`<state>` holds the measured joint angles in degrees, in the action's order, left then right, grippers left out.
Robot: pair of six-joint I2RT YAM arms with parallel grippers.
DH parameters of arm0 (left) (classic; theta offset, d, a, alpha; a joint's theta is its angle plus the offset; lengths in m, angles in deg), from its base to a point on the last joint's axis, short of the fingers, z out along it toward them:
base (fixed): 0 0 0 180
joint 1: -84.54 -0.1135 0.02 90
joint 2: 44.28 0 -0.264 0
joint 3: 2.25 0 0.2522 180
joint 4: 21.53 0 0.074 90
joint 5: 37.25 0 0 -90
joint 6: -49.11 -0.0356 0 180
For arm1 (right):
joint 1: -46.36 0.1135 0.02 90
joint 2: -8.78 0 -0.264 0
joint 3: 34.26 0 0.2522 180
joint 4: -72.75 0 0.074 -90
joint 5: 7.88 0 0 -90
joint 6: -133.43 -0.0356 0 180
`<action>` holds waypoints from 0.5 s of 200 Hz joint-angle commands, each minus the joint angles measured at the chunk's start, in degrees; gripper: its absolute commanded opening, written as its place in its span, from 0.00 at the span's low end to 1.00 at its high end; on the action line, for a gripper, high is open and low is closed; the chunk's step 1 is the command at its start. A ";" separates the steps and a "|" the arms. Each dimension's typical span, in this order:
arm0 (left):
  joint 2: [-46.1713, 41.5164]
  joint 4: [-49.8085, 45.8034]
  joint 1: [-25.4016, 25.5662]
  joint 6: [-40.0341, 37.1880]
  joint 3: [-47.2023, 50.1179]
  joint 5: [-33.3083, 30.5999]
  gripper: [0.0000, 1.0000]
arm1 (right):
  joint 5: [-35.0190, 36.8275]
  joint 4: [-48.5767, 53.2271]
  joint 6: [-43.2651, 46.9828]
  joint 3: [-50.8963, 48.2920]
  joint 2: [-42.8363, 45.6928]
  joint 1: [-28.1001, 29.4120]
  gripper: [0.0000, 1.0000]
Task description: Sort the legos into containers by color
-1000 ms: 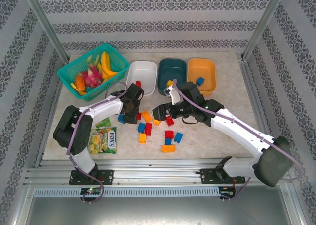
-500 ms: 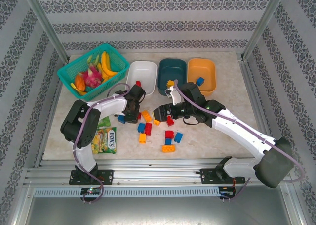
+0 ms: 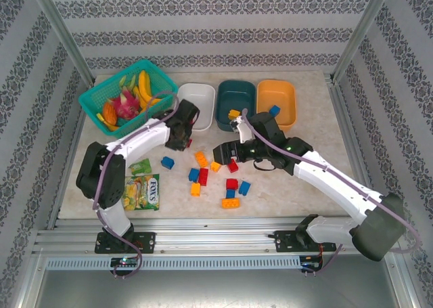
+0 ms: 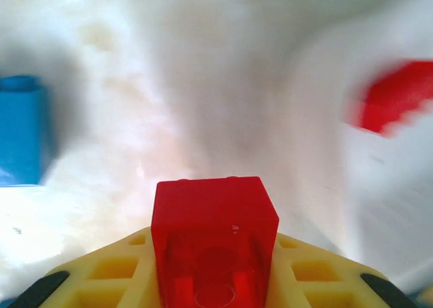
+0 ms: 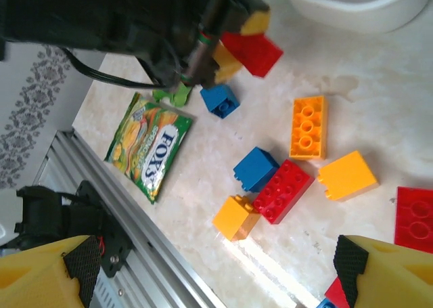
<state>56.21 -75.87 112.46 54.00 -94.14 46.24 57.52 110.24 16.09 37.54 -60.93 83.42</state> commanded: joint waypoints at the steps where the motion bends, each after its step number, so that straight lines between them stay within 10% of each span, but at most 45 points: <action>1: 0.59 -3.62 -2.15 -24.85 -7.96 -0.33 0.28 | 4.12 -3.71 -3.02 1.73 2.69 -2.02 0.91; 60: 22.32 -13.45 -5.06 -64.78 -42.26 6.60 0.32 | 6.30 -10.85 -10.25 4.12 1.04 -6.66 0.92; 100: 33.44 -16.40 -5.03 -74.03 -54.61 4.13 0.34 | 6.41 -10.28 -12.21 5.33 0.53 -8.80 0.92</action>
<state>85.08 -85.71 107.70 -7.09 -143.93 51.25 62.84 101.13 6.19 41.02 -60.28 75.62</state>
